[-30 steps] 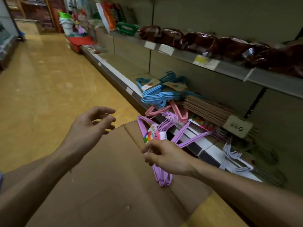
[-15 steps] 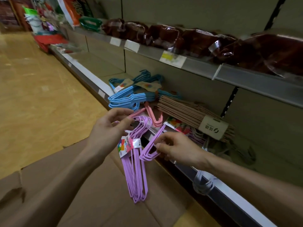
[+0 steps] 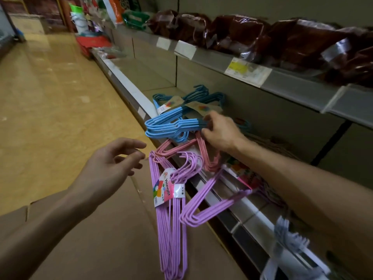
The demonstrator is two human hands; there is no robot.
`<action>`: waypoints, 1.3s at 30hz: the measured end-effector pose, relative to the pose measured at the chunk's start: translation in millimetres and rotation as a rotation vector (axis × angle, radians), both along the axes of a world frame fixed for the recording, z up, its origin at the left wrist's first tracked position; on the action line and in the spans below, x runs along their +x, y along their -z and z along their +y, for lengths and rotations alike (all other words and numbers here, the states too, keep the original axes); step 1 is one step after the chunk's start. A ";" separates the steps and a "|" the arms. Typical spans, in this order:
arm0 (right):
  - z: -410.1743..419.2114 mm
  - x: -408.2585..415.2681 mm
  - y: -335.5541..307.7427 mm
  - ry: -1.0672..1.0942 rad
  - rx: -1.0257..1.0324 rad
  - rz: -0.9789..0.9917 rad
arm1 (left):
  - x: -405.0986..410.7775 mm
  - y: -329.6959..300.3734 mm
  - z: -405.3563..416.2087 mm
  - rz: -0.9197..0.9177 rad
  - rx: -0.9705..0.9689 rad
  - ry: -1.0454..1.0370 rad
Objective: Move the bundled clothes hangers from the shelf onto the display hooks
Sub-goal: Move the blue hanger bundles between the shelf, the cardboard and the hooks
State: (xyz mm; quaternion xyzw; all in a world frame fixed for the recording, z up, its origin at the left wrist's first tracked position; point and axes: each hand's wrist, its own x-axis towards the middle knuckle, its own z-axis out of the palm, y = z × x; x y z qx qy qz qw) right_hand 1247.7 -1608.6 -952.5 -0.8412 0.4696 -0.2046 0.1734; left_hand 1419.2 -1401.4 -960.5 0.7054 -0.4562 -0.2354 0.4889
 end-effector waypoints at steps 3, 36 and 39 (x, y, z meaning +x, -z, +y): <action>-39.3 2.3 -7.2 0.021 0.056 0.020 | 15.5 -5.6 -24.9 -0.177 0.036 0.007; -119.4 -31.7 18.2 0.349 -0.068 0.194 | 19.4 -17.3 -166.8 0.289 -0.101 -0.061; -105.6 -29.2 12.8 0.386 -0.133 0.144 | 20.1 -21.8 -156.4 0.250 -0.135 -0.052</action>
